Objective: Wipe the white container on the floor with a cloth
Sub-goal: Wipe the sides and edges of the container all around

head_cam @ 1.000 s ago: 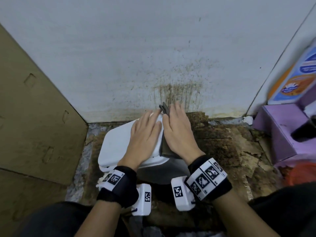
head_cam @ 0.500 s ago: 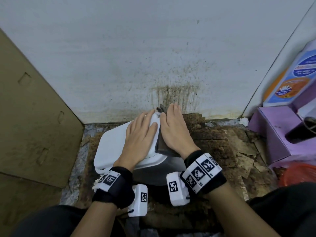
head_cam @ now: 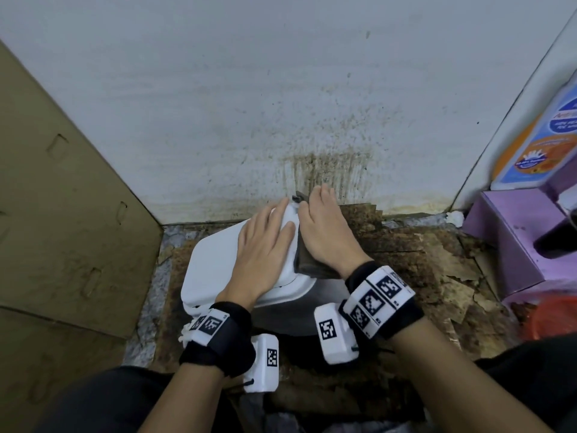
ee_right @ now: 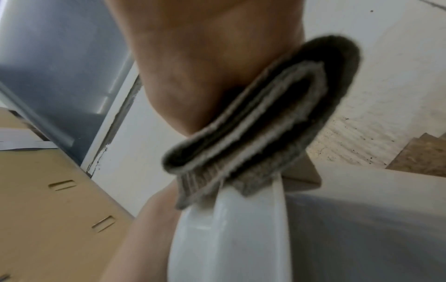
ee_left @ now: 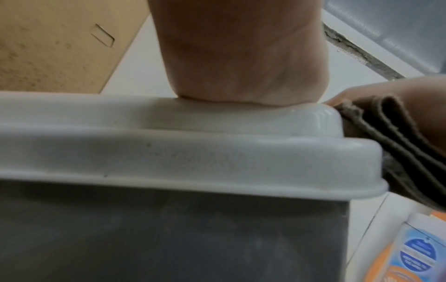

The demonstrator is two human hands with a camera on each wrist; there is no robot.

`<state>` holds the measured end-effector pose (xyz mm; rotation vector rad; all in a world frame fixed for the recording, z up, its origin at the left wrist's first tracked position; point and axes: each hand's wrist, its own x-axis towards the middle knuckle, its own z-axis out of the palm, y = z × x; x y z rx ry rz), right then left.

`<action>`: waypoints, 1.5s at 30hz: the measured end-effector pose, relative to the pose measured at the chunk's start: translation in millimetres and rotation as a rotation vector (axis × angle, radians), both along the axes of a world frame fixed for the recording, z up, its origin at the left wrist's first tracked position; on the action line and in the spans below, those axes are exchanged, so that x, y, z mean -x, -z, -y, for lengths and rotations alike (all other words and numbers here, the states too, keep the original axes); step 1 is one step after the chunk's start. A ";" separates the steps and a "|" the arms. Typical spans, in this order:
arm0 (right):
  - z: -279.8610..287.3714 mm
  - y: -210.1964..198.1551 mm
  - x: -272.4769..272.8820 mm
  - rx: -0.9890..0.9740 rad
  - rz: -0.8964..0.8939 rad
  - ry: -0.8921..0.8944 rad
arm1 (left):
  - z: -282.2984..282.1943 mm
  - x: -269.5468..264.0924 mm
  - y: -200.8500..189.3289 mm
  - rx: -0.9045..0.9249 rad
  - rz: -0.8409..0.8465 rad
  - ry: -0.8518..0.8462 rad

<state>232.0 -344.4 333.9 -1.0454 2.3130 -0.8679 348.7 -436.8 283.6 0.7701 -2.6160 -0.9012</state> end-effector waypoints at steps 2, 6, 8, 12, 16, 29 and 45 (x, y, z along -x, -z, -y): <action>-7.9 0.5 -8.6 0.052 -0.037 -0.001 | 3.9 1.8 3.4 -0.003 0.013 -0.005; -41.2 16.9 -46.8 0.239 -0.013 0.068 | 5.1 3.8 4.6 -0.004 0.022 -0.006; -45.5 22.5 -49.1 0.306 0.064 0.118 | 2.4 5.9 4.3 -0.019 0.028 -0.017; -44.0 23.7 -20.8 0.426 0.386 0.334 | -6.2 13.2 0.8 0.011 0.057 -0.023; -55.2 33.9 6.7 0.646 0.926 0.562 | -17.6 18.3 -2.3 0.032 0.079 -0.019; -119.3 35.5 32.3 0.426 0.428 0.476 | -25.1 5.5 -17.9 -0.078 0.090 -0.112; -176.9 74.7 72.0 0.113 0.126 0.545 | 8.9 -45.0 41.8 -0.654 0.208 -0.254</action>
